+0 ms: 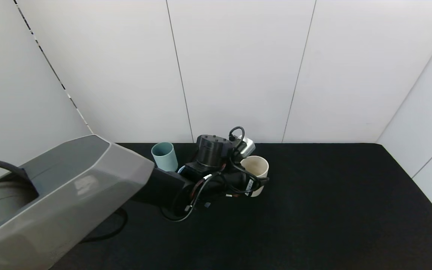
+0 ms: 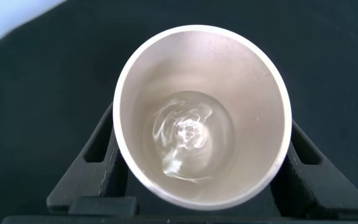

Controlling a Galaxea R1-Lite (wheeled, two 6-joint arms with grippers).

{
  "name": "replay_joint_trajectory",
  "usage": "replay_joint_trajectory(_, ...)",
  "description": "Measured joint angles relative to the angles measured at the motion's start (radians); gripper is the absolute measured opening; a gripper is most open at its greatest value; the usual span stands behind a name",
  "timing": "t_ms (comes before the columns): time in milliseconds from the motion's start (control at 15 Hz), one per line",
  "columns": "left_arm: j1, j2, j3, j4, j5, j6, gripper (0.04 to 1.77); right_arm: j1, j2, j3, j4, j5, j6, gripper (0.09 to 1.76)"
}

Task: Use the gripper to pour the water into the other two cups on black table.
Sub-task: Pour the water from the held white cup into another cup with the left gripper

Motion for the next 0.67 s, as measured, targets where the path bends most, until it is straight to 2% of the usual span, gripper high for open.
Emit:
replay_joint_trajectory(333, 0.084, -0.151, 0.035, 0.107, -0.008, 0.003, 1.25, 0.0, 0.0, 0.0, 0.0, 0.0, 0.0, 1.71)
replay_joint_trajectory(667, 0.153, -0.293, -0.001, 0.225, -0.037, 0.001, 1.25, -0.001, 0.0, 0.0, 0.0, 0.0, 0.0, 1.71)
